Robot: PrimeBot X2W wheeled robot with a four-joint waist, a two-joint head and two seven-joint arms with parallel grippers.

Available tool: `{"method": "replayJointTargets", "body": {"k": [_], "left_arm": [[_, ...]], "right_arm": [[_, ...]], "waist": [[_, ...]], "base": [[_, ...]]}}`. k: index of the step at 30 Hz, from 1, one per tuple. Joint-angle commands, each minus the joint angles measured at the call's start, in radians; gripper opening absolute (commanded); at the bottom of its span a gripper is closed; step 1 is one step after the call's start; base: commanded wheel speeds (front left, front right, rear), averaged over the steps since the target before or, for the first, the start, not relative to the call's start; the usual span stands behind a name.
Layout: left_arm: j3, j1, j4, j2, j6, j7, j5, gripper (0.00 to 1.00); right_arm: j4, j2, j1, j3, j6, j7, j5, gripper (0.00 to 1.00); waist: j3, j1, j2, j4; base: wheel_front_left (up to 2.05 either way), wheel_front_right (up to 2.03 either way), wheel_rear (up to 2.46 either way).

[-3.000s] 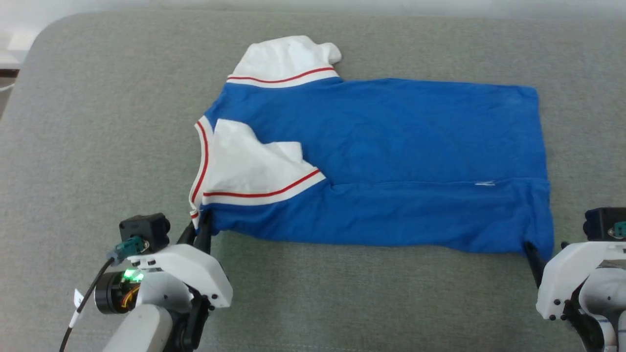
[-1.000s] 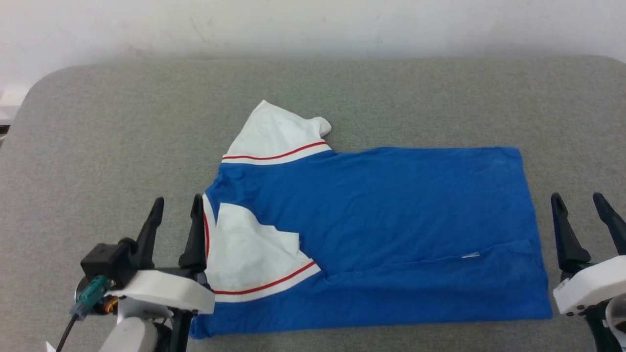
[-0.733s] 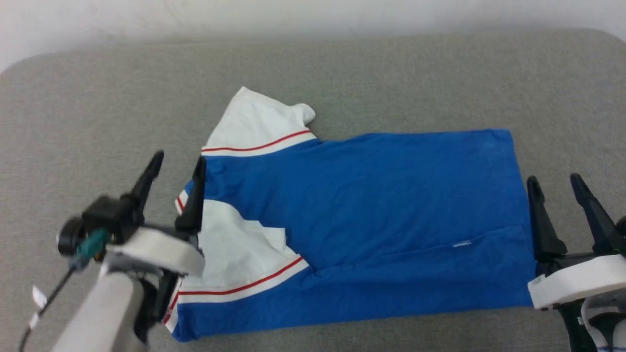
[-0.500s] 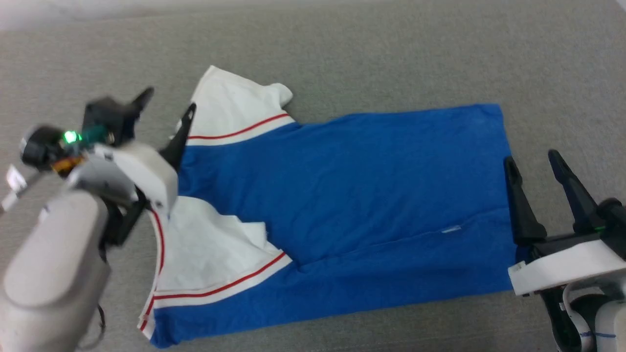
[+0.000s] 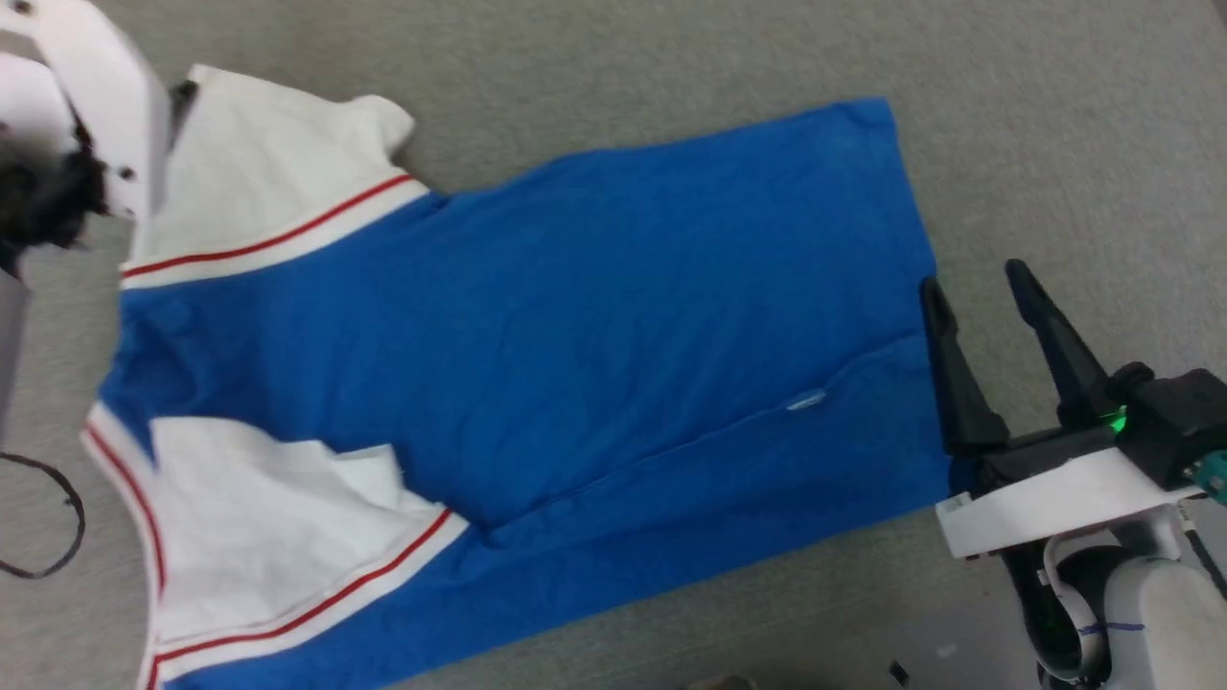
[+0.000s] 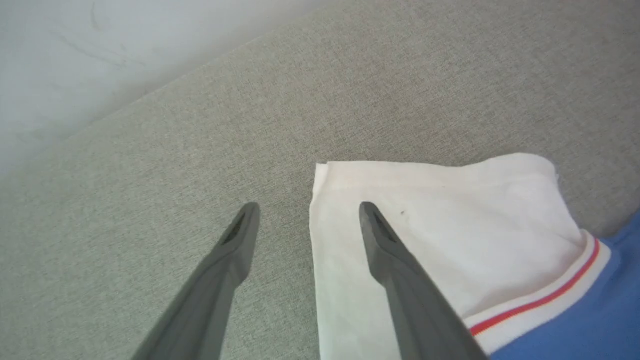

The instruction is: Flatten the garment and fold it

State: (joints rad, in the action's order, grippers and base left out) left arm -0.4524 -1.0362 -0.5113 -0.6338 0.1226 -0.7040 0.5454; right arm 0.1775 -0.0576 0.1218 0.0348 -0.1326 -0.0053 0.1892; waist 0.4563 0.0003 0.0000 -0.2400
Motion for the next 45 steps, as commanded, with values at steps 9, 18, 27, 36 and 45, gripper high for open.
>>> {"method": "replayJointTargets", "body": {"k": [9,18,27,36,45], "left_arm": [[0.008,-0.056,-0.069,-0.046,0.007,-0.074,0.072,1.0],[-0.106,-0.026,-0.027,-0.071,0.008,-0.13,0.129,0.0],[-0.133,-0.031,0.03,-0.07,0.008,0.12,0.065,0.0],[-0.126,0.116,0.208,-0.005,-0.089,0.374,0.031,0.0],[-0.118,0.305,0.441,0.007,-0.183,0.449,0.056,0.0]], "right_arm": [[-0.033,0.007,0.031,0.023,0.002,-0.027,0.009,1.0],[-0.054,0.007,0.037,0.006,0.002,-0.033,0.018,1.0],[-0.053,-0.035,0.049,-0.039,0.002,0.046,0.011,1.0],[-0.065,-0.218,0.136,-0.046,0.002,0.361,0.032,1.0],[-0.212,-0.435,0.361,0.082,0.002,0.62,0.096,1.0]], "waist": [[0.093,-0.0003,0.0,-0.096],[0.099,-0.0003,0.0,-0.084],[0.013,-0.0003,0.0,-0.012],[-0.065,-0.0003,0.0,0.127],[-0.049,-0.0003,0.0,0.241]], "base": [[0.0,0.0,0.0],[0.0,0.0,0.0],[0.0,0.0,0.0],[0.0,0.0,0.0],[0.0,0.0,0.0]]}}
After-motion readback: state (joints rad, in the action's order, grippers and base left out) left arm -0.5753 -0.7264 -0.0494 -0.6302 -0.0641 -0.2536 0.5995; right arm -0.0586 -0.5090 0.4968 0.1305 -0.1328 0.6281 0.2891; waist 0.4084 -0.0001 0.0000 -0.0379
